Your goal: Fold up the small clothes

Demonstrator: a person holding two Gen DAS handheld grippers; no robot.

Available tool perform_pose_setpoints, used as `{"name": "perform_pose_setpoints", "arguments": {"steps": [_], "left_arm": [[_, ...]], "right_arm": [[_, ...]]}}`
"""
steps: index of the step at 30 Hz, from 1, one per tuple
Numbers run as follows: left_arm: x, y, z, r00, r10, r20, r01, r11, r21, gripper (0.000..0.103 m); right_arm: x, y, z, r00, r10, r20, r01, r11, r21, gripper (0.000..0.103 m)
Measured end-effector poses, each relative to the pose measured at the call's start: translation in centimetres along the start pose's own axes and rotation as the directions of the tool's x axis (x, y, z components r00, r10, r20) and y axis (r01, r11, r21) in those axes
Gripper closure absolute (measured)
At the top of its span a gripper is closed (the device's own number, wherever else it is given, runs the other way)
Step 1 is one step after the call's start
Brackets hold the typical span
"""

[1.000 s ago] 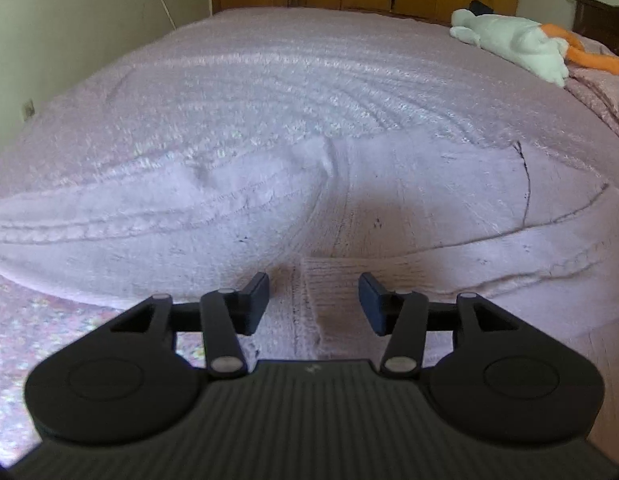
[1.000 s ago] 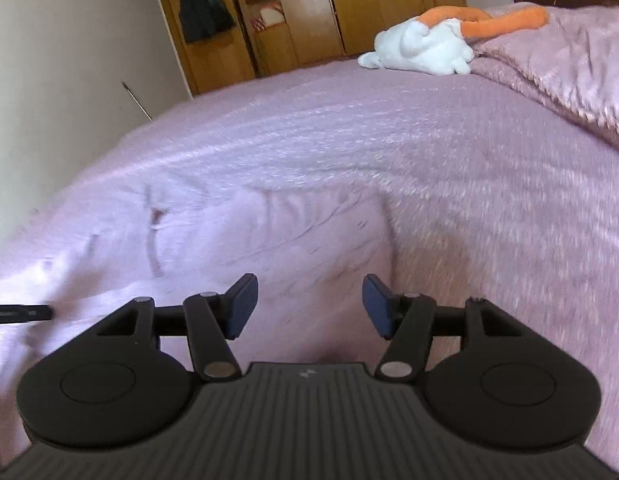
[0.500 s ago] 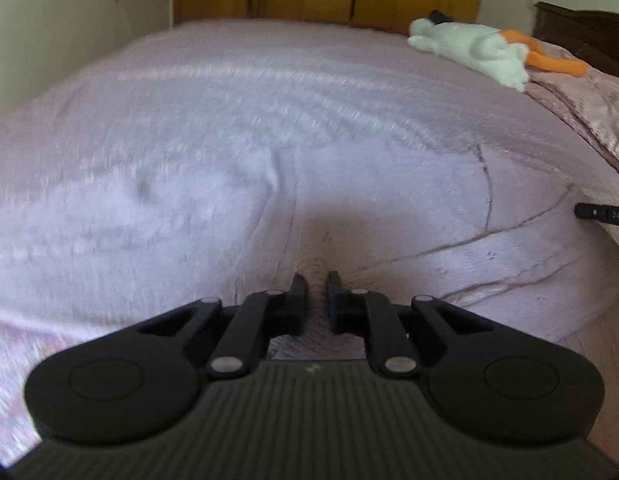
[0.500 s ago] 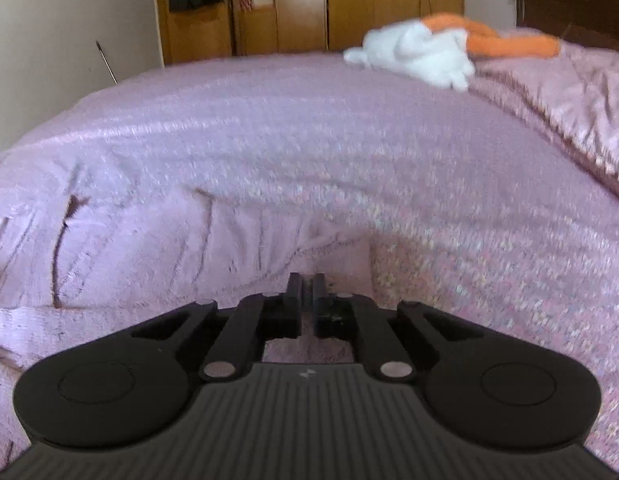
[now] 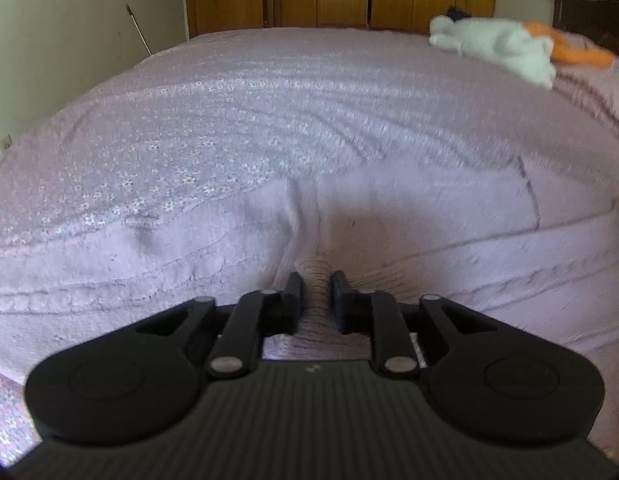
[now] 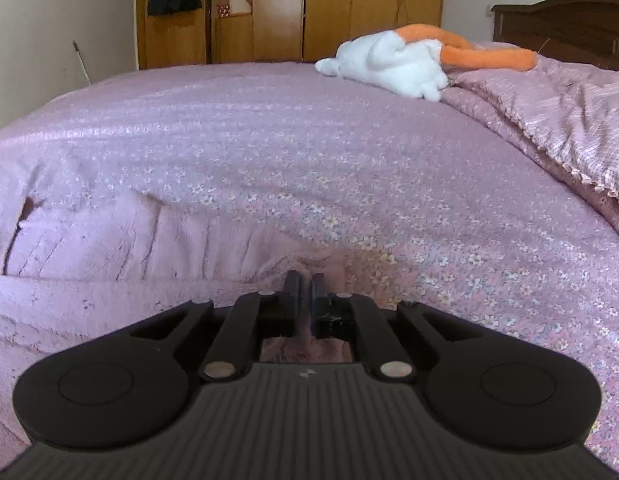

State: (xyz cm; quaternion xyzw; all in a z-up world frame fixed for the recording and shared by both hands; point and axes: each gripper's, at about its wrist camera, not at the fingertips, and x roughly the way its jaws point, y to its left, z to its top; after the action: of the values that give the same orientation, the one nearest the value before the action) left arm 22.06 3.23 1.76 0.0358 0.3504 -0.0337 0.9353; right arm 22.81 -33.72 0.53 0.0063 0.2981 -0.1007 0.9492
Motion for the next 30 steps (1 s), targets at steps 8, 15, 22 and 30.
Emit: {"name": "perform_pose_setpoints", "arguments": {"steps": [8, 15, 22, 30], "left_arm": [[-2.7, 1.3, 0.0, 1.000, -0.005, 0.006, 0.005, 1.000, -0.015, 0.058], [-2.3, 0.7, -1.1, 0.998, 0.051, -0.046, -0.051, 0.999, -0.002, 0.058], [-4.8, 1.7, -0.3, 0.998, 0.064, -0.024, -0.065, 0.997, -0.041, 0.057], [-11.6, 6.4, 2.3, 0.988, 0.136, 0.071, -0.135, 0.990, -0.028, 0.057]], "right_arm": [[-5.2, -1.8, 0.2, 0.996, 0.088, -0.002, -0.088, 0.994, 0.057, 0.098], [-10.5, -1.6, -3.5, 0.981, 0.193, -0.020, -0.190, 0.976, 0.107, 0.098], [-13.5, -0.6, -6.4, 0.978, 0.208, -0.021, -0.203, 0.967, 0.152, 0.078], [-17.5, 2.7, -7.2, 0.959, 0.282, 0.025, -0.282, 0.949, 0.143, 0.040]]}}
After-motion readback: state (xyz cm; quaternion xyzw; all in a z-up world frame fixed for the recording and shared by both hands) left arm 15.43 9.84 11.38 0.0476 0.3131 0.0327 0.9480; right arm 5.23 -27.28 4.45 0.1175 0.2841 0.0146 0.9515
